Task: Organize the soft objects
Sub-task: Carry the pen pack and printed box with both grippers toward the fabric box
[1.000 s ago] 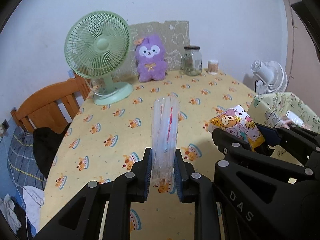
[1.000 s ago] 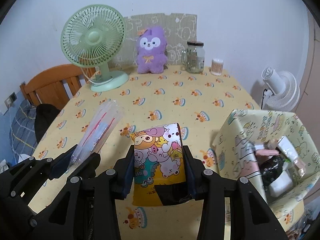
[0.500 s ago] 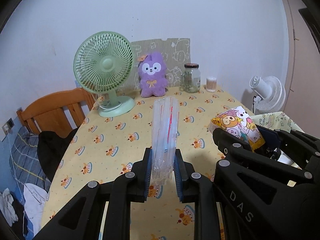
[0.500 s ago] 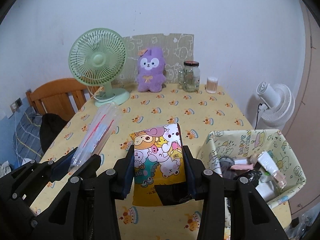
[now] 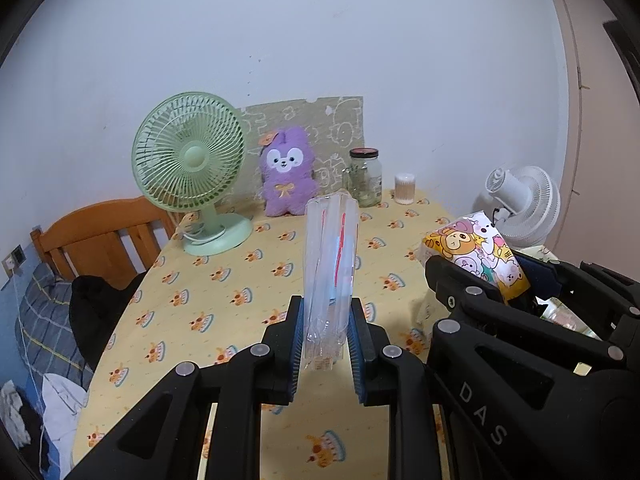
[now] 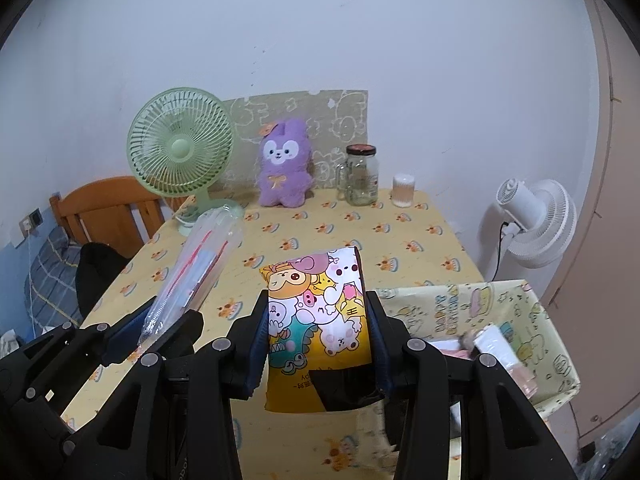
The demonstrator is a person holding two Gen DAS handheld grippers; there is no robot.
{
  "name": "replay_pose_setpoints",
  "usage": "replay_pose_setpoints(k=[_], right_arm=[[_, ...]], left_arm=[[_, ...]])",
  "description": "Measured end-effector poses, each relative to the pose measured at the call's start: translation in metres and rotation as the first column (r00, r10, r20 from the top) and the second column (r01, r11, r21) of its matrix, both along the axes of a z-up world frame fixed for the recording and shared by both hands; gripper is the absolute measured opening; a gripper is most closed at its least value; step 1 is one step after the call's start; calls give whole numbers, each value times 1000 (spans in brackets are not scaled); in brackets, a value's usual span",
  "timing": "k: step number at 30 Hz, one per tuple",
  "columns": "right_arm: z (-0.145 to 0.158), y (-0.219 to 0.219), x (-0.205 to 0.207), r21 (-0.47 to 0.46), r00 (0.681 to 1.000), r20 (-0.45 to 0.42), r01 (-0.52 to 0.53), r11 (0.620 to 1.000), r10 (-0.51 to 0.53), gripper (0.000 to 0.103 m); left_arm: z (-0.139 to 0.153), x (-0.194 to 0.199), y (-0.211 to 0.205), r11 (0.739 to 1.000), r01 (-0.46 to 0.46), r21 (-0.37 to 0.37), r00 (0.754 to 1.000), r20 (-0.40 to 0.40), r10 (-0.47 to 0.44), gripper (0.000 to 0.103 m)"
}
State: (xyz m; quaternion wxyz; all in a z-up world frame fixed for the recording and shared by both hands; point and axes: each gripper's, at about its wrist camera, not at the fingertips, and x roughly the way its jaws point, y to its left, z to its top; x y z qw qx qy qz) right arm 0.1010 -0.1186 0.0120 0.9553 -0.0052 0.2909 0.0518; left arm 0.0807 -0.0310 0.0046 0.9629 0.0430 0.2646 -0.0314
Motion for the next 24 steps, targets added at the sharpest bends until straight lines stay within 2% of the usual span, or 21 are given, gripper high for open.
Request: replay_pose_setpoints(k=[6,24], right_arm=[[5,-20,-2,6,999,23,28,1000,-28,47],[5,-81,4,6,992,30,122,993,-122,47]], left_arm=[[4,3,-19,998,55,-27,999,5,-54,19],[3,13,-81,988,149,-31,989,7,-149,20]])
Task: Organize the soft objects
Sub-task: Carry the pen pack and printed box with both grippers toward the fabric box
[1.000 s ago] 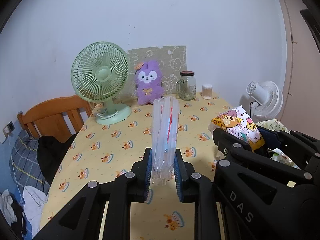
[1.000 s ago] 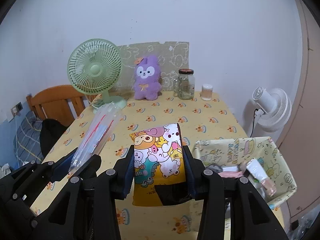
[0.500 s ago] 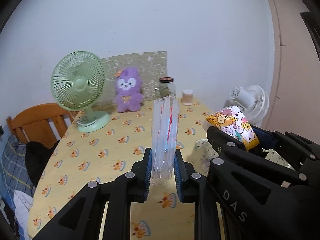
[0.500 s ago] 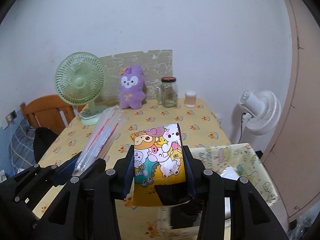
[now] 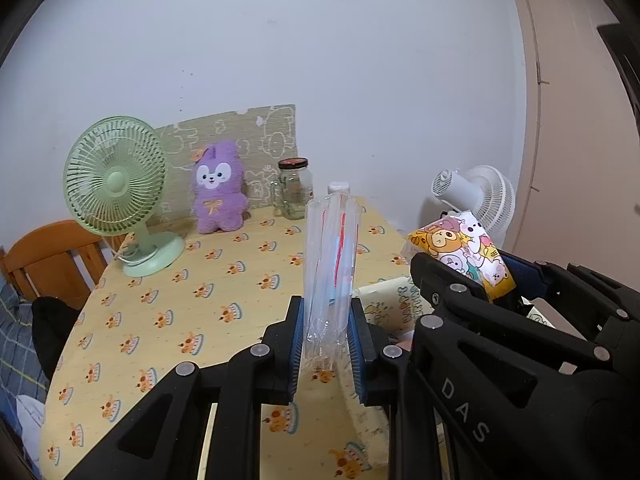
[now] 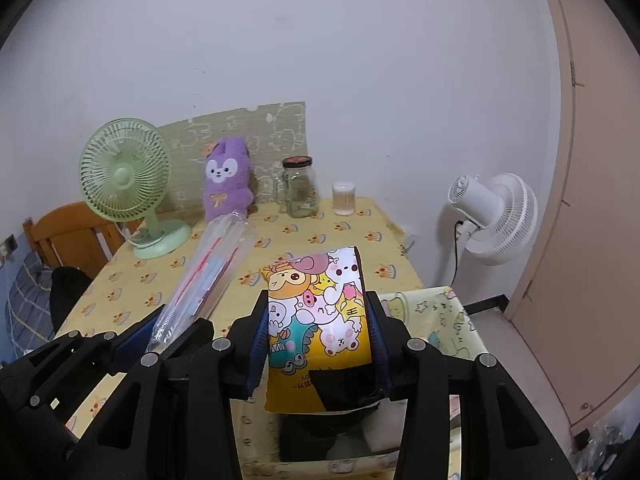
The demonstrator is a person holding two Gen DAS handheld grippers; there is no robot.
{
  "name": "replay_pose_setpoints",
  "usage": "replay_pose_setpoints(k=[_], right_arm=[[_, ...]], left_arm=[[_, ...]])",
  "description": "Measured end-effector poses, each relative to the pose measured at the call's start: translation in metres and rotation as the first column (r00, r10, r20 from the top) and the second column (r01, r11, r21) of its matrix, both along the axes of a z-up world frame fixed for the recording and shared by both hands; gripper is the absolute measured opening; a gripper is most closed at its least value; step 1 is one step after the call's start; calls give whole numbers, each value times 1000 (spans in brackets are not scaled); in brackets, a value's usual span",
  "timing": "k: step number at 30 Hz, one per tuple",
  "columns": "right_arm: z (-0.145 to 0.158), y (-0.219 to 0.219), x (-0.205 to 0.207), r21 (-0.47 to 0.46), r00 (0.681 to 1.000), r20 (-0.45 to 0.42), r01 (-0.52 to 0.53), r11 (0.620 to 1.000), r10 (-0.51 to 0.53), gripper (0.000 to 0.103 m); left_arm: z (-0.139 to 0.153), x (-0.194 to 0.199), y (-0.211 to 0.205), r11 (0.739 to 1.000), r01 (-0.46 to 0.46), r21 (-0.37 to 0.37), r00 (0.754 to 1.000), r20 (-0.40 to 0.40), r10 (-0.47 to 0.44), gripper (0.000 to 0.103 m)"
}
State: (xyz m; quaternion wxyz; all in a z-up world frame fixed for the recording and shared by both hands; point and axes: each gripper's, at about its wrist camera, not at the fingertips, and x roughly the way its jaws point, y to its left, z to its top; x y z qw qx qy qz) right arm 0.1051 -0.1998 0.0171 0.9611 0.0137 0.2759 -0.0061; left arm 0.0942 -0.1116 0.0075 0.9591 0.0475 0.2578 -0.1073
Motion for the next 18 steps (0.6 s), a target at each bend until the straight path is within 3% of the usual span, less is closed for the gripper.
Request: replay_pose_setpoints(k=[18], right_arm=[[-24,-52,16,12,995,-71,68,998,-67,47]], left_arm=[[-22,25,-50,995,100,-9,991,-84,-100,24]])
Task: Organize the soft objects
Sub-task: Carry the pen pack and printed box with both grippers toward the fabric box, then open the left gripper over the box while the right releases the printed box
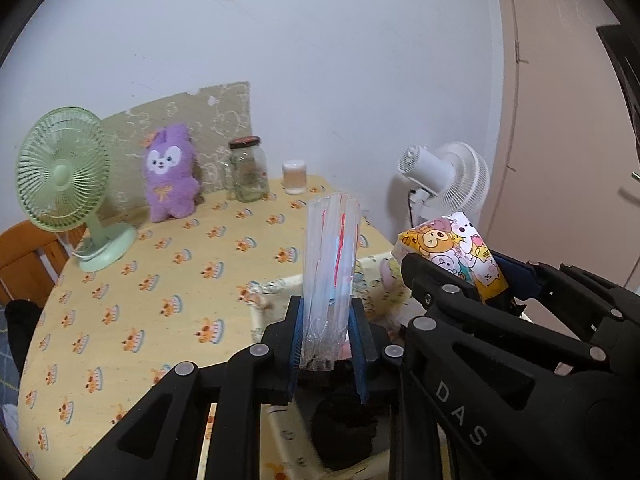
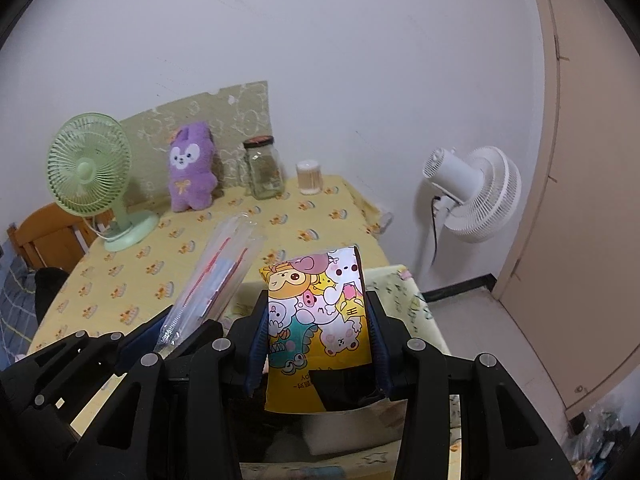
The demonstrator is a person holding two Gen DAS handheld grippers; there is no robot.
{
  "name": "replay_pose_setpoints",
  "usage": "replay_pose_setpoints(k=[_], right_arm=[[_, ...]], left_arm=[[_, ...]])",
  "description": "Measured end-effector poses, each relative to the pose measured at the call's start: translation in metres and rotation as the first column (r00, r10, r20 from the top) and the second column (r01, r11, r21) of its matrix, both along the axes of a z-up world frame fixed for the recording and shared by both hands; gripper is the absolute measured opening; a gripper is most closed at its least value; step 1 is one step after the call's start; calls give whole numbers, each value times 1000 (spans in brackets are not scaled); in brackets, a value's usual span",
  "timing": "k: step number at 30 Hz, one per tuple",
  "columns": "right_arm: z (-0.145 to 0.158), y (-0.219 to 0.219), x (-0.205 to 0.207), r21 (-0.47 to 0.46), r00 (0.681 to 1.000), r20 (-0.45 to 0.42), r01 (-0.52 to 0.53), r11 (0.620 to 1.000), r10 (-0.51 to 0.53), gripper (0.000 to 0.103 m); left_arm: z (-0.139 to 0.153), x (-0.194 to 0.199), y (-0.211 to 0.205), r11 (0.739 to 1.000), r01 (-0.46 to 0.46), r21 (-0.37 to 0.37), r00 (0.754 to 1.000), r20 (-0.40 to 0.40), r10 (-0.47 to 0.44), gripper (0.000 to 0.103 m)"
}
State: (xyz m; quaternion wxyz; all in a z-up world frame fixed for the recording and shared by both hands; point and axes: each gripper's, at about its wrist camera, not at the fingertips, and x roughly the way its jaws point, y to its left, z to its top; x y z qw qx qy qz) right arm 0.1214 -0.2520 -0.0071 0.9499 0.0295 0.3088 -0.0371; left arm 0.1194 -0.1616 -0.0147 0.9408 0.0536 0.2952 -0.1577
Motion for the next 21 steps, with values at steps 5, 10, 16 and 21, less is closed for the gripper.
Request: replay_pose_setpoints(k=[5,10,16,21], right_arm=[[-10,-15,2,12,999,-29,38,999,-37,47],[-21,-26,6,12,995,-67,70,997,-69,47],[-30,-29,9,41,996,-87,40,998,-36,47],[-34,-23,16,64,995,-100,4,998,2,48]], left_arm=[[-10,5,-16,999,45,-3,998,-49,-45,24],[-18,10,-28,998,67,14,994,-85,-66,42],[-21,8,-29,998,40,50,995,-90,-36,74],[-24,12,-22,998,18,52,994,-108,-13,78]])
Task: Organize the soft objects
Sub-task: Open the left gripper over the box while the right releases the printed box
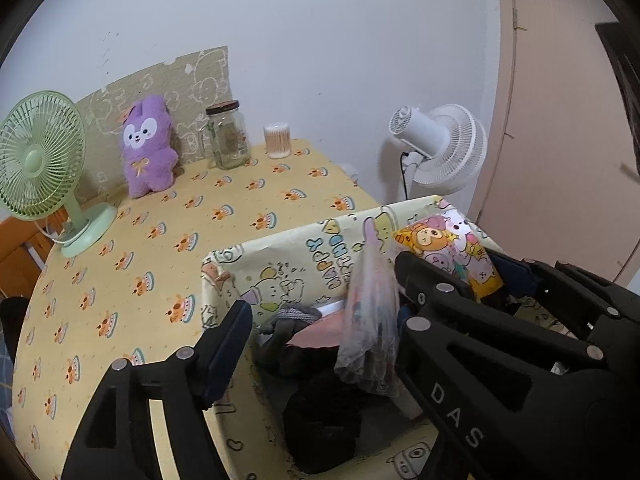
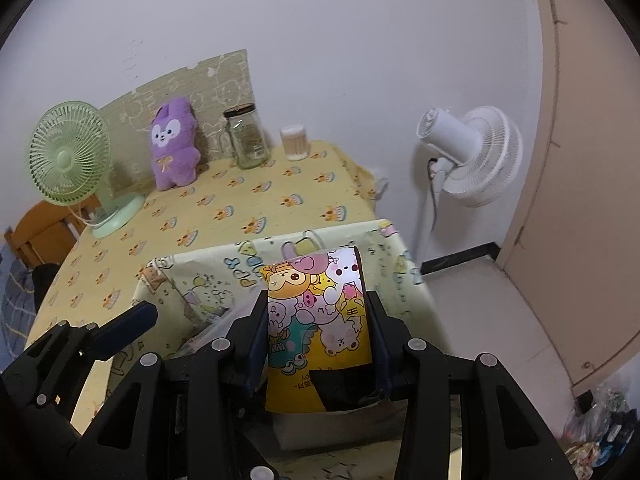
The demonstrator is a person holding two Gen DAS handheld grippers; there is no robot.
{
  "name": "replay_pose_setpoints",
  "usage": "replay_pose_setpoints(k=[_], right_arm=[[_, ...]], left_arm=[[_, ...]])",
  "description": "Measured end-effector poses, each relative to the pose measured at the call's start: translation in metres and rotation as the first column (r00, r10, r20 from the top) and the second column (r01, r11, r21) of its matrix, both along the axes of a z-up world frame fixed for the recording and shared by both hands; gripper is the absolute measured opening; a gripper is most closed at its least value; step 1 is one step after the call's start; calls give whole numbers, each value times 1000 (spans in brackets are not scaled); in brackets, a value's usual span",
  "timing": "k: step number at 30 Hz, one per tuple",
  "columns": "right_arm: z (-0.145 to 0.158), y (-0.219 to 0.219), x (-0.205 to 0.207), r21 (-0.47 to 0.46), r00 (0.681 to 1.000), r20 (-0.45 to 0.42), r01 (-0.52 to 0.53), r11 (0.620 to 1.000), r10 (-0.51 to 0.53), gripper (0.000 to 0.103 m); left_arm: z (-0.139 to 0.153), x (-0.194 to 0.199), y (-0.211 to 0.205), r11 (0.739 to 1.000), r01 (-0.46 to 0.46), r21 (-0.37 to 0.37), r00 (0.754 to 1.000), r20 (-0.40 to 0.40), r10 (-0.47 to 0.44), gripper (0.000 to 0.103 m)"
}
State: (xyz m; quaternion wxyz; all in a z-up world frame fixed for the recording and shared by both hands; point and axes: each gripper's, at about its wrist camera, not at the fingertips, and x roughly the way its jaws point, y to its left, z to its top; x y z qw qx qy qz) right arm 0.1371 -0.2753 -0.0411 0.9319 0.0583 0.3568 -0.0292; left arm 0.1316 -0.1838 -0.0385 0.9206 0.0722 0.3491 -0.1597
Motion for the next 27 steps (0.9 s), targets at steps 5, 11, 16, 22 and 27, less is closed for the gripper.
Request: replay_pose_setpoints(k=[5,11,16,22,27], right_arm=[[-4,4,5,48,1000,-4,-27,998,27,55],[-5,3,3,65,1000,-7,-17,998,17,82],[-2,2,-8,55,1000,6,16,998,-16,98],[3,4,-24,33,1000,19,21,999,-21,99],[7,7,-39,21,998,39,41,999,-42,99]], left_arm=[[-3,1,4,1000,-7,-1,1000,-10,7,79],[-2,-4,5,1000,-2,-8,1000,-3,2,81],[1,-10,4,1000,-5,-1,1000,9,5,86],[6,-24,6,1000,-3,1,1000,31,3,88],[9,-36,9,1000,-6,6,998,55,6,93]])
